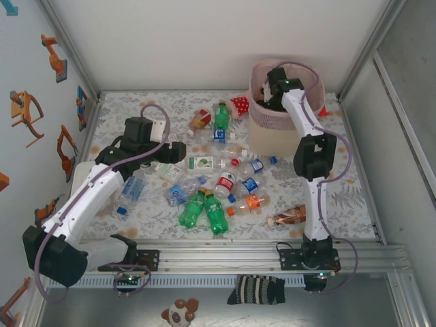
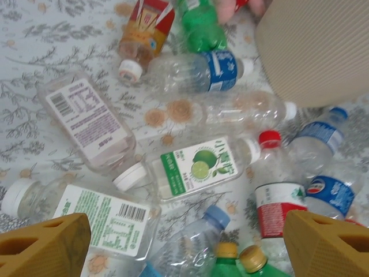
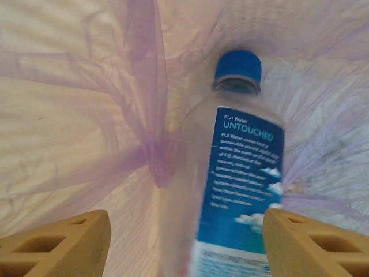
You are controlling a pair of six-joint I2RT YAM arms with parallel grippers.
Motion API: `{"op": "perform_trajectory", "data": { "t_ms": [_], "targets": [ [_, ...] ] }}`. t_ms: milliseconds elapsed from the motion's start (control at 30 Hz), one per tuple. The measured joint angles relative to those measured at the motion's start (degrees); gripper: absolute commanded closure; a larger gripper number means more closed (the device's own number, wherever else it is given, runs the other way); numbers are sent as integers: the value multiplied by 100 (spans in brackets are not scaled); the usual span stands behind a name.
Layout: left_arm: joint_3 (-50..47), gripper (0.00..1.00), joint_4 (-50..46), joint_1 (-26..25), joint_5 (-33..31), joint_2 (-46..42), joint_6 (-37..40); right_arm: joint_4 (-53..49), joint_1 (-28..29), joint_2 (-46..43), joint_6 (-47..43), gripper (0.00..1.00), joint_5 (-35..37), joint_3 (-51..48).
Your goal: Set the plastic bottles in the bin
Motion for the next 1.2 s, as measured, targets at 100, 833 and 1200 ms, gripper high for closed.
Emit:
{"op": "perform_trajectory", "data": {
  "t_ms": [100,833,1200],
  "targets": [
    [4,17,-188,72,-136,195,87,-61,0,-98,0,31,0,0],
    [173,14,-1176,595,-496,772,636,-520,-33,-1934,-197,31,380,186],
    [293,14,-2214,1174,-1364,1792,1843,-586,-37,-2898,-190,32,442,140]
  ]
}}
